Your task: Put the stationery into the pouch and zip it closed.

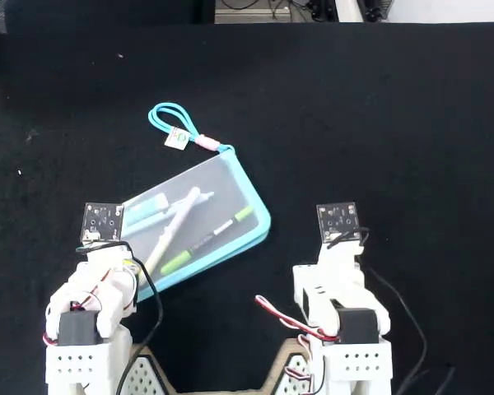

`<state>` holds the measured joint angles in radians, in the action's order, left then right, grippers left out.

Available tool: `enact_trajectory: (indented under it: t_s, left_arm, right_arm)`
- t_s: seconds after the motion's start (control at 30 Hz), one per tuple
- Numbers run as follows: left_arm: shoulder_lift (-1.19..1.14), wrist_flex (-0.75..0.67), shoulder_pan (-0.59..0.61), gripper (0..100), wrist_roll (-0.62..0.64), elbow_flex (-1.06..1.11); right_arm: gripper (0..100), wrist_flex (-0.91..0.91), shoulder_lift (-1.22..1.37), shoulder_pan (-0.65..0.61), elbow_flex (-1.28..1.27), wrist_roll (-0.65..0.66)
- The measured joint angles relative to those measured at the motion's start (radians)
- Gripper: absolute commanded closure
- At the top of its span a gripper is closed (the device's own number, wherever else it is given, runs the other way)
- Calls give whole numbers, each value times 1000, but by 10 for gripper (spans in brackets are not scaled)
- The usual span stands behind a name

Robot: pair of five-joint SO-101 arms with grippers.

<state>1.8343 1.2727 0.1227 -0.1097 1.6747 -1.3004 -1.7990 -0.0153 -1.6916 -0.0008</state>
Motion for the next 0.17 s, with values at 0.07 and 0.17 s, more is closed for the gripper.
enact_trajectory:
  t_s: [0.07,0.17]
  left_arm:
    - [0,0,0,942,0,0]
    - [0,0,0,942,0,2]
  right_arm:
    - [987,0,0,0,0,0]
    - [987,0,0,0,0,0]
